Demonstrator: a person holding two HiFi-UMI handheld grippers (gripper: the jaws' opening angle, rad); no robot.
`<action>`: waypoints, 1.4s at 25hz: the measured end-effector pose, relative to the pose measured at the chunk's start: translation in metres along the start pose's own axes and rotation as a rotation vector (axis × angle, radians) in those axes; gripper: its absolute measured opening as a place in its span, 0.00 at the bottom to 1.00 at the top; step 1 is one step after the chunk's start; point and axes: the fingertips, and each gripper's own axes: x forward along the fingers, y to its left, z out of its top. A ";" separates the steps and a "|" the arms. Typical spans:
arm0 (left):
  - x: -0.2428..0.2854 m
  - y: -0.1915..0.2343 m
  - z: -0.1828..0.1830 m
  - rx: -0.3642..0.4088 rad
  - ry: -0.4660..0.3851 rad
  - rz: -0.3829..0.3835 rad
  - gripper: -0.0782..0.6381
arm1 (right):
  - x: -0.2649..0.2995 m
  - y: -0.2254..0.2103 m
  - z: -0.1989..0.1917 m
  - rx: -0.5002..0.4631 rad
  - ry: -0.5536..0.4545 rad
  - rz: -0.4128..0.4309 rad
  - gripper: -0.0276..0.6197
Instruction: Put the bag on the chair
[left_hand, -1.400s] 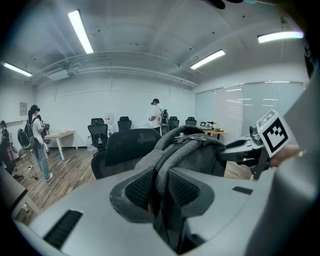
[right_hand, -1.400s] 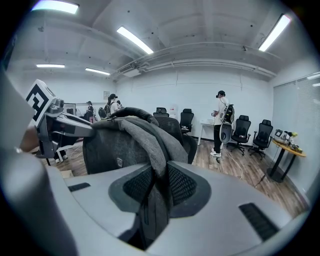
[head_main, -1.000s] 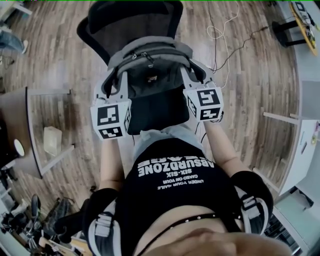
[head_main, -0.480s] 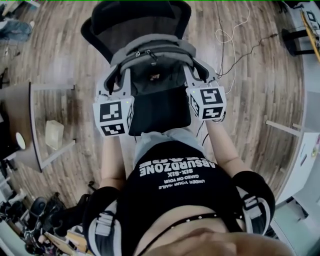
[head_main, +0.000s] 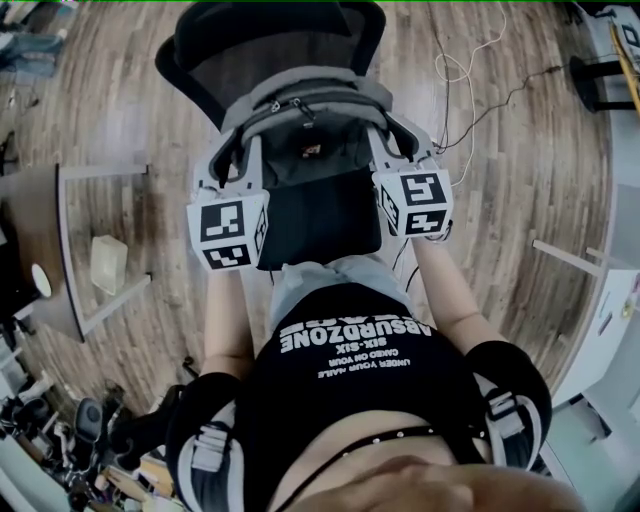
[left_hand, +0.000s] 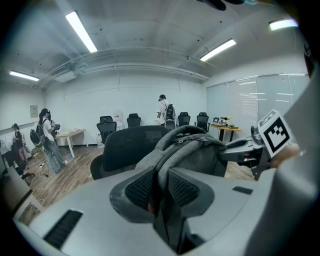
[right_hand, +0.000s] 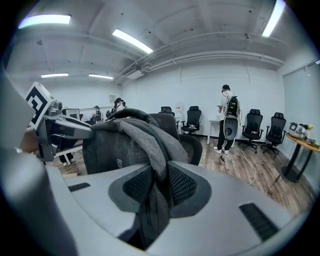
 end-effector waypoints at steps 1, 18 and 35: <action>0.002 0.000 -0.002 -0.001 0.004 0.000 0.25 | 0.002 -0.001 -0.001 0.001 0.001 0.000 0.18; 0.037 -0.004 -0.019 0.000 0.059 -0.029 0.25 | 0.026 -0.022 -0.020 0.022 0.039 -0.021 0.18; 0.059 -0.005 -0.049 -0.016 0.112 -0.046 0.24 | 0.044 -0.025 -0.048 0.006 0.102 -0.039 0.18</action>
